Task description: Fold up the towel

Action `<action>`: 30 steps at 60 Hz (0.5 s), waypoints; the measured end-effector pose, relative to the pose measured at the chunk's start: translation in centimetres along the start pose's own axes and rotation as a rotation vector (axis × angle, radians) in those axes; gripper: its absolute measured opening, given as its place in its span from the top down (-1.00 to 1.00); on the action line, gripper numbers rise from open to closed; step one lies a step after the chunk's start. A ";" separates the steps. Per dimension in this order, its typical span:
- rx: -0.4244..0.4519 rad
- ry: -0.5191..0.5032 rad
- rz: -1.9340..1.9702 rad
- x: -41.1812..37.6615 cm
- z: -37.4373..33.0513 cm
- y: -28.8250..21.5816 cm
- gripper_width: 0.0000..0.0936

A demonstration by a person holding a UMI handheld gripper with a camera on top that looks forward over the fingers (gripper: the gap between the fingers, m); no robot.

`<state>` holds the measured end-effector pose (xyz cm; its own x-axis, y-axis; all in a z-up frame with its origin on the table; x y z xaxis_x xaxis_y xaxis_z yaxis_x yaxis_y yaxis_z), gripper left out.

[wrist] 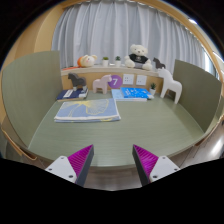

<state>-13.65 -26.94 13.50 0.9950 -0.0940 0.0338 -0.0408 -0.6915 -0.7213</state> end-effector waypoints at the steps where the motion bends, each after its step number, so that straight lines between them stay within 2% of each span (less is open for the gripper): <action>1: -0.007 -0.013 -0.007 -1.5 0.7 0.2 -0.67; 6: -0.030 -0.086 -0.029 -8.2 3.6 0.4 -0.68; 14: -0.041 -0.160 -0.063 -17.5 8.5 -2.3 -0.67; 22: -0.055 -0.189 -0.096 -23.8 13.9 -6.5 -0.66; 30: -0.061 -0.162 -0.129 -27.4 19.4 -11.0 -0.66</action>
<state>-38.71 -2.87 7.09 0.9938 0.1107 0.0077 0.0868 -0.7328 -0.6748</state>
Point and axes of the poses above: the point between the fingertips, and its own axes, seen from behind it with the camera up: x to the right, y down, z forward, the way the camera looks, the point moved 7 cm from there along -z, backward, against the way the camera looks, and after that the axes turned 7 degrees about -x, right-handed, at the moved point
